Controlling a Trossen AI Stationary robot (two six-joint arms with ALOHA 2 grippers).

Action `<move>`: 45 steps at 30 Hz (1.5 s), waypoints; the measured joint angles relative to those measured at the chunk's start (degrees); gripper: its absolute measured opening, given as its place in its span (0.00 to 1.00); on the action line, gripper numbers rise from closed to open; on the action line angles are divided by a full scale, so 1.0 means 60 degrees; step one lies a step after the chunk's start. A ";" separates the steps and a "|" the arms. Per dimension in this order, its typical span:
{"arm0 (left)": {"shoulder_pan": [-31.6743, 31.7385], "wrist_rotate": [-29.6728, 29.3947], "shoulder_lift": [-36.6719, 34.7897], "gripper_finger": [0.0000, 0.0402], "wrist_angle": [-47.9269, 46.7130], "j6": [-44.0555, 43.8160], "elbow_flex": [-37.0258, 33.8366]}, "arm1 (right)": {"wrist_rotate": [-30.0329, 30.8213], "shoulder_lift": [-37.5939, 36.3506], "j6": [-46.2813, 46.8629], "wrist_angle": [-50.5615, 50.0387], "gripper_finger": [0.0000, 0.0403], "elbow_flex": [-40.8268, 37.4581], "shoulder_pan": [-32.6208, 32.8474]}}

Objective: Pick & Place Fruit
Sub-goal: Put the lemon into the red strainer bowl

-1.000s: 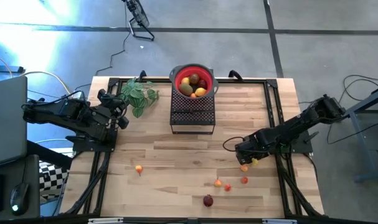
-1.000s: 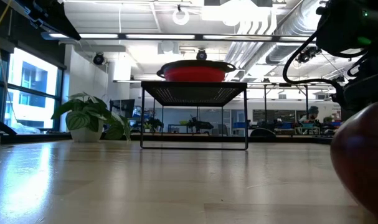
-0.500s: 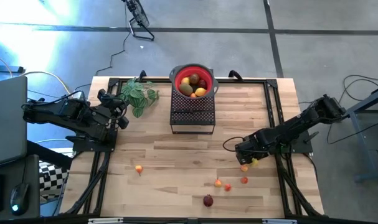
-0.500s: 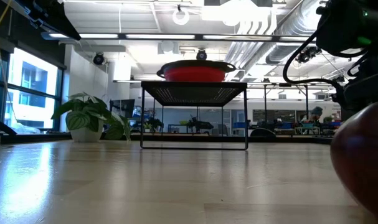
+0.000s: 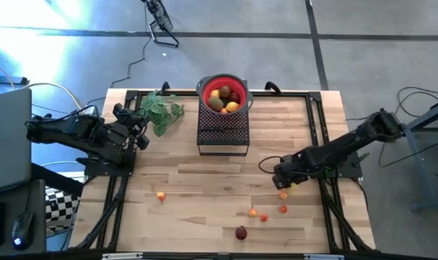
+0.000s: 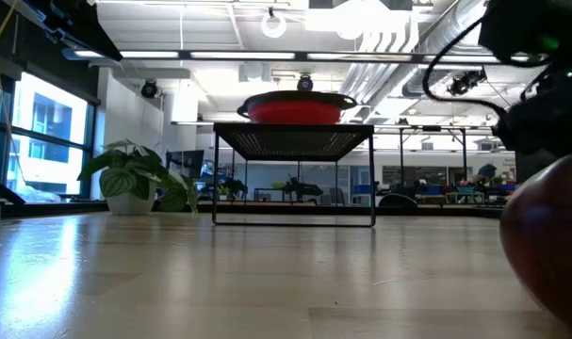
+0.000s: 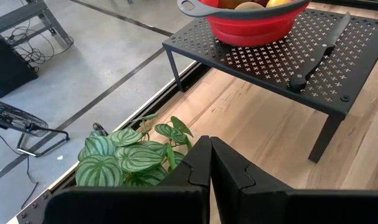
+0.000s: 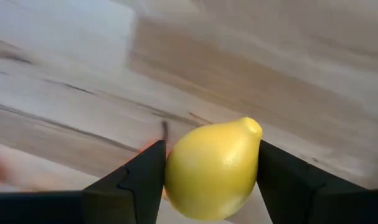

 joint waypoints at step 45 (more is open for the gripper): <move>-0.0001 -0.0011 0.0000 0.00 -0.0007 0.0317 0.0000 | 0.4827 0.0163 -0.8884 0.7115 0.51 0.5436 -0.4264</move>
